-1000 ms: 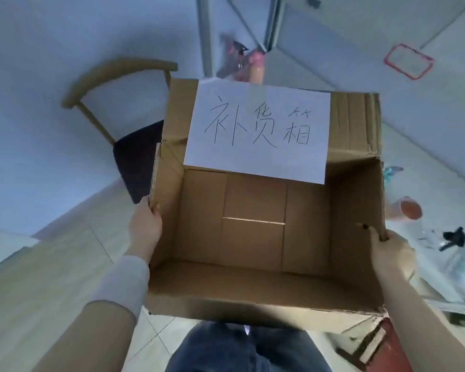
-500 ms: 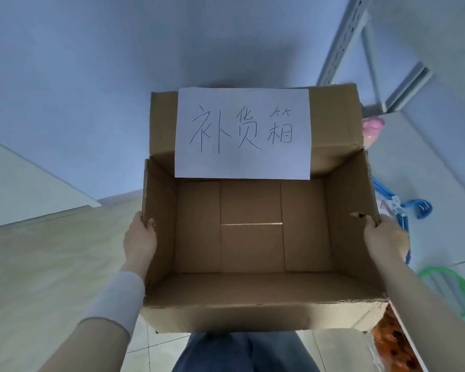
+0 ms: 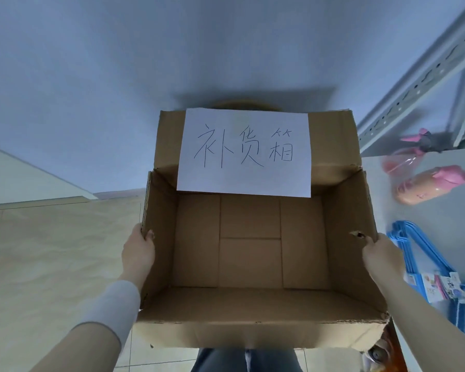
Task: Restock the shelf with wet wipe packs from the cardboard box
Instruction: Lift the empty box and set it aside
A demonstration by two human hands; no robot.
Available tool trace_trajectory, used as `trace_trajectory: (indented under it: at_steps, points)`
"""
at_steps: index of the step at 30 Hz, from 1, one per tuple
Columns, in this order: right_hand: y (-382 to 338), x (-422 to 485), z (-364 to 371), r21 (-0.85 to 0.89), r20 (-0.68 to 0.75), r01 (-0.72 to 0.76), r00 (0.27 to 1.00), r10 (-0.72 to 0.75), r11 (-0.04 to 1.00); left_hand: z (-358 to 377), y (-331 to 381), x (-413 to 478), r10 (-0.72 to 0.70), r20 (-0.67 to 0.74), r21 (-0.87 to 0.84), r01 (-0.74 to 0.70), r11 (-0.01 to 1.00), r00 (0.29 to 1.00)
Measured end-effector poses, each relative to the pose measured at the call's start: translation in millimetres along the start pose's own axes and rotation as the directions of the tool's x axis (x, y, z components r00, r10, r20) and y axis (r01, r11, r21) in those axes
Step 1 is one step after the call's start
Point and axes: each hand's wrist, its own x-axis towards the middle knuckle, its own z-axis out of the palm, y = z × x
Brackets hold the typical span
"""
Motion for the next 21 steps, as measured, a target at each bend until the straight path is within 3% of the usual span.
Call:
trace_trajectory:
  at_steps: [10,21]
  points:
    - [-17.7,51.2,39.4,-0.065,0.017,-0.041,0.999,0.042,0.997,58.0,0.9,36.1,-0.068,0.032,-0.001,0.068,0.998,0.997]
    - [-36.2,62.6,41.2,-0.099,0.042,-0.028,0.999,0.033,0.995,56.3,8.5,49.2,-0.098,0.046,0.031,0.096,0.995,0.994]
